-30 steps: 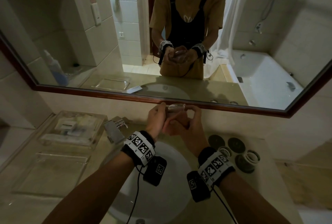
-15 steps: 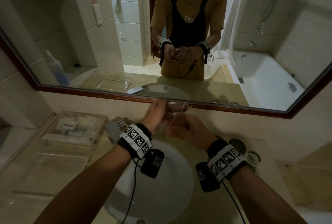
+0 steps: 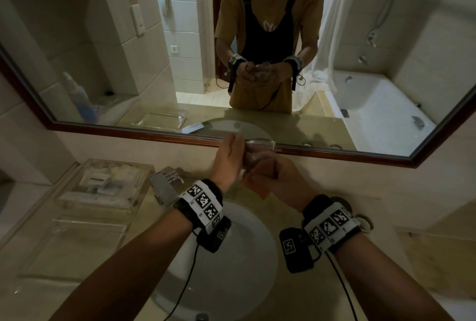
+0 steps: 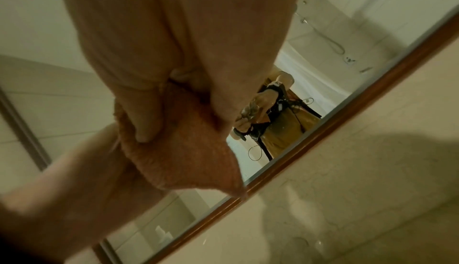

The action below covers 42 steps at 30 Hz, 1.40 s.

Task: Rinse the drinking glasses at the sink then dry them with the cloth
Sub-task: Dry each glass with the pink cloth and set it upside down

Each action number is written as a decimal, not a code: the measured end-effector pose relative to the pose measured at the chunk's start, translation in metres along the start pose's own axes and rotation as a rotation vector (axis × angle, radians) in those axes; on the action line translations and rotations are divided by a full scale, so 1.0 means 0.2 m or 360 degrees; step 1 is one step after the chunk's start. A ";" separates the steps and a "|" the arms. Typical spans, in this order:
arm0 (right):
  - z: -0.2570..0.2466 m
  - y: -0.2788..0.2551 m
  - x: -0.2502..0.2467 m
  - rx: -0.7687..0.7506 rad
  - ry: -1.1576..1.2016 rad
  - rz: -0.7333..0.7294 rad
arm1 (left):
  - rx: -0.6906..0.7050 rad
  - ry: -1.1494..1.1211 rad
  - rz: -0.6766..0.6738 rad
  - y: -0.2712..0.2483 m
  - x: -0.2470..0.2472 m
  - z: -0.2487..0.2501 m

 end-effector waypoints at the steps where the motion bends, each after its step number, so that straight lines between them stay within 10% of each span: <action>1: 0.00 0.00 0.00 -0.0029 -0.0014 0.0005 | -0.0039 0.0020 -0.0027 0.02 0.00 0.01; 12: -0.10 0.05 -0.04 -0.0062 -0.0297 -0.0195 | -0.0457 -0.0401 -0.0231 0.06 -0.01 -0.08; 24: -0.02 0.08 -0.09 -0.0035 0.0097 0.0121 | 0.0609 0.0266 0.0161 -0.02 0.01 0.05; 29: -0.03 0.05 -0.08 -0.0054 0.0210 0.0035 | 0.0752 0.0486 -0.0050 -0.01 -0.03 0.03; 37: 0.03 0.04 -0.10 -0.0002 0.0124 -0.0030 | -0.0490 -0.0180 -0.0499 0.11 0.02 -0.08; 42: 0.06 0.02 -0.09 0.0118 0.0187 -0.0004 | 0.0201 0.0264 -0.0190 0.05 0.02 -0.01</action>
Point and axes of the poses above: each hand's wrist, its own y-axis towards the middle knuckle, its own x-axis out of the palm, z = x × y, the point moved 5 cm from there along y, towards the middle knuckle, and after that the axes turned 8 degrees about -z, right-handed, at the moved point
